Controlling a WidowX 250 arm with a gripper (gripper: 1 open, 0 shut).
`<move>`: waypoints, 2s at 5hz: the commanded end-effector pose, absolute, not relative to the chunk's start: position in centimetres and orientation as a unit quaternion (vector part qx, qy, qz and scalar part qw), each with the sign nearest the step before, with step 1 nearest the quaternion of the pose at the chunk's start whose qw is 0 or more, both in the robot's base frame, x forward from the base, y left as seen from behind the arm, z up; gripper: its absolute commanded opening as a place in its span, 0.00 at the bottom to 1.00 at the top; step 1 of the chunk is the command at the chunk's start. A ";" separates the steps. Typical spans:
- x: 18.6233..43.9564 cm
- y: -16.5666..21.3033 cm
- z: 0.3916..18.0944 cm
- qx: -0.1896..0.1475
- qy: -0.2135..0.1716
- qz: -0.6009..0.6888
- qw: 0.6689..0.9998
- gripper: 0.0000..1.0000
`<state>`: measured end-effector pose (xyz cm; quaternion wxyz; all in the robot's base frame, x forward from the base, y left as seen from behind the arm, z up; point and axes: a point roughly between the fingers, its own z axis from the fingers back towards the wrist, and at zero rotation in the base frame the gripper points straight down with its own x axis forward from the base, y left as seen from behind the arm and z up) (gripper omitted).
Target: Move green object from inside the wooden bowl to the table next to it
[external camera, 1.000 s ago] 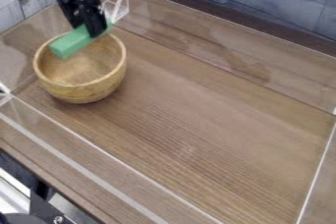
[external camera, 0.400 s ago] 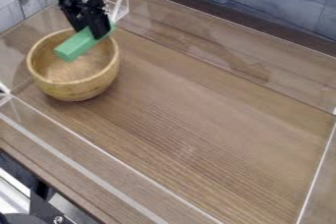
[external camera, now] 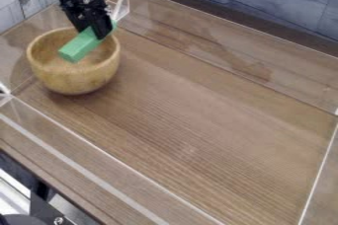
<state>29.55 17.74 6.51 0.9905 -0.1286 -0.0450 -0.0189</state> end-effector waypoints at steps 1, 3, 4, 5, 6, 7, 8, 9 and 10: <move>29.4 17.1 7.3 -0.116 -0.058 -0.018 0.991 0.00; 28.7 16.6 7.5 -0.120 -0.053 -0.030 0.991 0.00; 28.8 15.6 9.4 -0.125 -0.062 -0.043 0.989 0.00; 28.7 14.7 10.0 -0.127 -0.063 -0.058 0.988 0.00; 29.4 12.7 9.6 -0.126 -0.066 -0.044 0.989 0.00; 30.0 10.9 9.0 -0.125 -0.067 -0.031 0.989 0.00; 29.7 11.1 8.6 -0.125 -0.069 -0.025 0.990 0.00; 29.3 11.3 8.1 -0.124 -0.069 -0.018 0.990 0.00; 29.6 11.5 8.1 -0.122 -0.070 -0.006 0.990 0.00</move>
